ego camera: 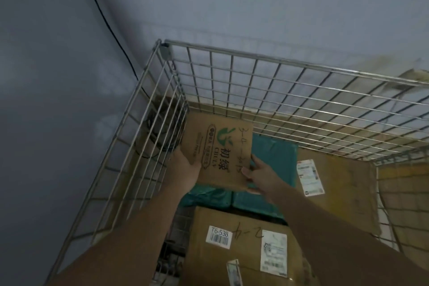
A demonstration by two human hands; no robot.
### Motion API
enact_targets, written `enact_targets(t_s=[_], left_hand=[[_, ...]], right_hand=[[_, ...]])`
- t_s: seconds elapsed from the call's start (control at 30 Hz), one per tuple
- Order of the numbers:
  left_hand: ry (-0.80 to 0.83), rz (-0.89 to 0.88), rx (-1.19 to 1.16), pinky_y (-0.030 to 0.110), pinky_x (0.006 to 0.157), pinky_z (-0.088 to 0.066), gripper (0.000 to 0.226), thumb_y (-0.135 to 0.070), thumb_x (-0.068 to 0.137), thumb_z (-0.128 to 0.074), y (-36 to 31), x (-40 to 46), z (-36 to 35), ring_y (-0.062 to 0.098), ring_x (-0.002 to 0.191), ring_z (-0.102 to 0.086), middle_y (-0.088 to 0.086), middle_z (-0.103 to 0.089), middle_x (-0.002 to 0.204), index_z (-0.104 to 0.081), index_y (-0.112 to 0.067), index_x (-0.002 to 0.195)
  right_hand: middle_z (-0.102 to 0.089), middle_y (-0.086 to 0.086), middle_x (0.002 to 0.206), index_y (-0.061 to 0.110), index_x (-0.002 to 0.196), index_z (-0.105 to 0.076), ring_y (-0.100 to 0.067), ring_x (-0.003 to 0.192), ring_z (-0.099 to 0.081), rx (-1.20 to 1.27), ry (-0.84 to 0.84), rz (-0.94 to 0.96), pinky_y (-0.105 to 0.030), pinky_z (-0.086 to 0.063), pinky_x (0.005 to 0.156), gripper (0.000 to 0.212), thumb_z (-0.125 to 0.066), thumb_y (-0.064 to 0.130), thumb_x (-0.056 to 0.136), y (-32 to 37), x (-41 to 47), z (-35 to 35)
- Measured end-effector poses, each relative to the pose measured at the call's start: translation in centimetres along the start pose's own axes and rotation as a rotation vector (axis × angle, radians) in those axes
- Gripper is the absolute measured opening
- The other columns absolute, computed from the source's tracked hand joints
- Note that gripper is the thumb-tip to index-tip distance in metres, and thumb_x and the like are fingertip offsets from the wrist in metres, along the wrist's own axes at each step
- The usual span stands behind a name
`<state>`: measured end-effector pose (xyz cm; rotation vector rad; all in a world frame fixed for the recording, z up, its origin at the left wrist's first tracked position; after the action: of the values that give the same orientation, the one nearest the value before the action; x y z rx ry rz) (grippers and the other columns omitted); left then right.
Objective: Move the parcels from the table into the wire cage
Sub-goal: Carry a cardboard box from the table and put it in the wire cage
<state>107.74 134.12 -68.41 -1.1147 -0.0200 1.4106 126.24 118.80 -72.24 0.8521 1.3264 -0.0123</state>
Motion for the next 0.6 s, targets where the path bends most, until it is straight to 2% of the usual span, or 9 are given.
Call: enact_targets(t_s=[0.07, 0.13, 0.23, 0.3, 0.4, 0.47, 0.53, 0.6], left_hand=[[0.009, -0.042, 0.167, 0.045, 0.117, -0.041, 0.078, -0.036, 0.098, -0.069, -0.2, 1.7, -0.4, 0.031, 0.139, -0.046, 0.010, -0.034, 0.160, -0.029, -0.013, 0.161], [0.006, -0.061, 0.272, 0.038, 0.112, -0.041, 0.079, -0.037, 0.099, -0.065, -0.7, 2.6, -0.5, 0.031, 0.135, -0.046, 0.010, -0.025, 0.158, -0.025, -0.011, 0.161], [-0.062, -0.119, 0.420, 0.037, 0.107, -0.043, 0.071, -0.040, 0.099, -0.063, -0.5, 4.0, -1.0, 0.029, 0.129, -0.044, 0.009, -0.024, 0.152, -0.036, -0.003, 0.153], [-0.079, -0.134, 0.542, 0.041, 0.111, -0.042, 0.076, -0.045, 0.097, -0.062, -0.3, 4.1, -1.3, 0.031, 0.135, -0.039, 0.008, -0.022, 0.154, -0.033, -0.002, 0.154], [-0.032, -0.133, 0.679, 0.047, 0.122, -0.030, 0.092, -0.051, 0.095, -0.060, 0.0, 3.4, -1.4, 0.032, 0.150, -0.023, 0.009, -0.013, 0.166, -0.017, -0.005, 0.163], [0.039, -0.136, 0.729, 0.048, 0.122, -0.028, 0.083, -0.048, 0.096, -0.059, -0.4, 2.0, -1.0, 0.033, 0.152, -0.020, 0.011, -0.013, 0.168, -0.024, -0.009, 0.160], [0.084, -0.156, 0.752, 0.048, 0.117, -0.032, 0.067, -0.047, 0.098, -0.057, -1.7, 0.1, 0.1, 0.032, 0.146, -0.028, 0.013, -0.025, 0.161, -0.038, -0.012, 0.152], [0.097, -0.205, 0.785, 0.047, 0.112, -0.038, 0.061, -0.053, 0.097, -0.057, -4.0, -2.4, 2.3, 0.030, 0.137, -0.037, 0.010, -0.038, 0.151, -0.046, -0.016, 0.145]], right_hand=[[-0.061, 0.007, 0.143, 0.043, 0.159, -0.036, -0.024, 0.126, -0.061, 0.033, -0.039, 0.013, -0.047, -0.054, 0.095, 0.069, -0.064, 0.012, 0.103, -0.4, 2.0, 0.0], [-0.061, 0.007, 0.145, 0.040, 0.156, -0.040, -0.023, 0.124, -0.063, 0.057, -0.072, 0.037, -0.045, -0.058, 0.091, 0.068, -0.068, 0.012, 0.100, -0.6, 3.4, -0.4], [-0.061, 0.004, 0.140, 0.023, 0.131, -0.050, -0.023, 0.115, -0.067, 0.053, -0.135, 0.085, -0.042, -0.064, 0.079, 0.046, -0.077, 0.015, 0.094, -0.8, 4.6, -1.5], [-0.060, 0.001, 0.138, 0.018, 0.122, -0.052, -0.022, 0.111, -0.068, 0.040, -0.175, 0.131, -0.040, -0.064, 0.077, 0.039, -0.079, 0.018, 0.093, -1.0, 4.9, -2.0], [-0.053, -0.001, 0.153, 0.021, 0.144, -0.053, -0.024, 0.130, -0.059, -0.112, -0.184, 0.174, -0.050, -0.057, 0.102, 0.057, -0.077, 0.034, 0.094, -0.5, 3.4, -1.8], [-0.045, 0.000, 0.159, 0.029, 0.160, -0.039, -0.027, 0.140, -0.052, -0.234, -0.131, 0.154, -0.050, -0.050, 0.111, 0.071, -0.069, 0.045, 0.098, 1.0, 0.9, -1.3], [-0.046, -0.001, 0.158, 0.033, 0.164, -0.028, -0.031, 0.139, -0.053, -0.412, -0.089, 0.172, -0.042, -0.055, 0.103, 0.073, -0.061, 0.049, 0.102, 3.9, -2.7, -0.8], [-0.046, -0.003, 0.158, 0.035, 0.165, -0.025, -0.031, 0.130, -0.061, -0.614, -0.093, 0.234, -0.028, -0.057, 0.078, 0.071, -0.055, 0.054, 0.103, 7.5, -6.6, -0.2]])
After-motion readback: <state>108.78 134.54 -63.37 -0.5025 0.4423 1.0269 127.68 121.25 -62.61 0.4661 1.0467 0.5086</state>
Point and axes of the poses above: each hand's wrist, its own x-axis towards the middle knuckle, its own z-axis out of the back of the hand, y = z × x, the point moved 4 cm from there along x, towards the middle knuckle
